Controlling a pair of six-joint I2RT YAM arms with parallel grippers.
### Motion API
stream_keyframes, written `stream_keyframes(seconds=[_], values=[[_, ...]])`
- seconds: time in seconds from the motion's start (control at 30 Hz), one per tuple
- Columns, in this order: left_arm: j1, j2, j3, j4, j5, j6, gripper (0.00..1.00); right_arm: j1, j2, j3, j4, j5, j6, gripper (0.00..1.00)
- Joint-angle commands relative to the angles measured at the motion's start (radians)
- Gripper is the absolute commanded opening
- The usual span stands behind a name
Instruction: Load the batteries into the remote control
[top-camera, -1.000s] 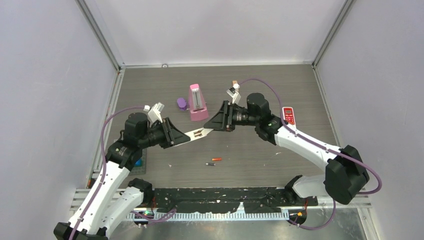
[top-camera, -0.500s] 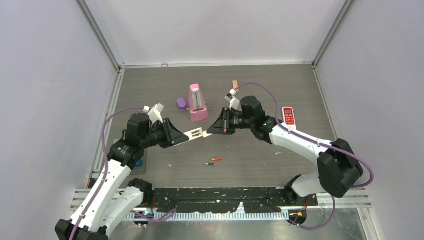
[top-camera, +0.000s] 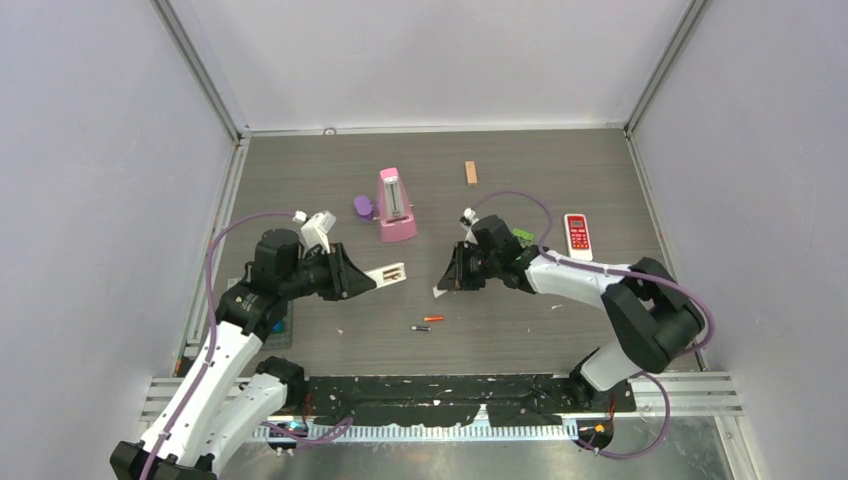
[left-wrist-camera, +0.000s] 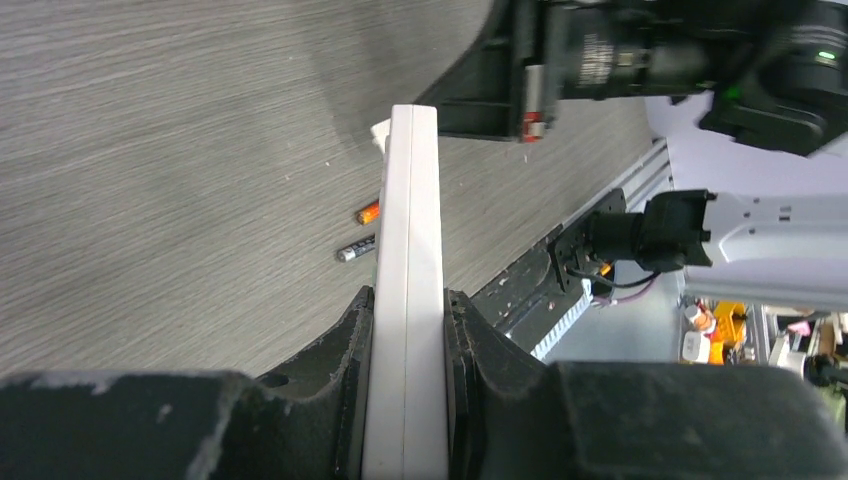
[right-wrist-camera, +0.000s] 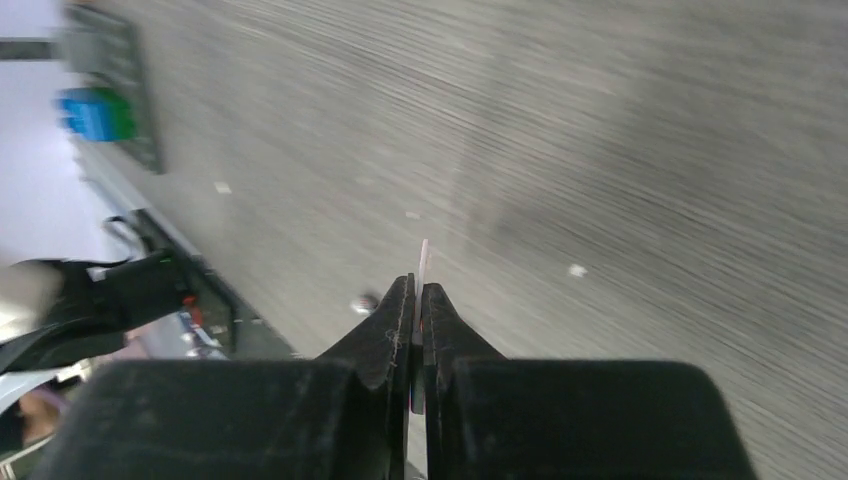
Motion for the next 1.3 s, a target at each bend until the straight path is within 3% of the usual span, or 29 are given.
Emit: stream_keyframes(seconds=[0.0,0.3,0.43,0.5,0.7,0.83,1.0,1.13,1.27], values=[[0.005,-0.024,-0.002,0.071,0.111,0.067,0.0,0.002,0.065,-0.037,-0.012,0.101,-0.05,0.14],[0.005,-0.023,0.011,0.07,0.166,0.113,0.0,0.007,-0.005,-0.008,-0.176,0.299,-0.064,0.7],[0.005,-0.012,0.038,0.042,0.182,0.143,0.0,0.011,-0.118,0.014,-0.216,0.327,-0.094,0.85],[0.005,-0.002,0.054,0.024,0.198,0.163,0.0,0.011,-0.153,0.026,-0.199,0.267,-0.122,0.87],[0.005,0.025,0.1,-0.022,0.335,0.237,0.0,0.04,-0.258,0.029,0.047,-0.167,-0.231,0.87],[0.005,0.017,0.109,-0.026,0.469,0.271,0.0,0.105,-0.305,0.073,0.138,-0.291,-0.272,0.87],[0.005,0.006,0.13,-0.081,0.551,0.338,0.0,0.178,-0.286,0.129,0.156,-0.356,-0.297,0.88],[0.005,0.002,0.156,-0.141,0.535,0.385,0.0,0.201,-0.277,0.144,0.174,-0.385,-0.293,0.88],[0.005,-0.015,0.17,-0.148,0.462,0.381,0.0,0.203,-0.321,0.151,0.083,-0.209,-0.345,0.88]])
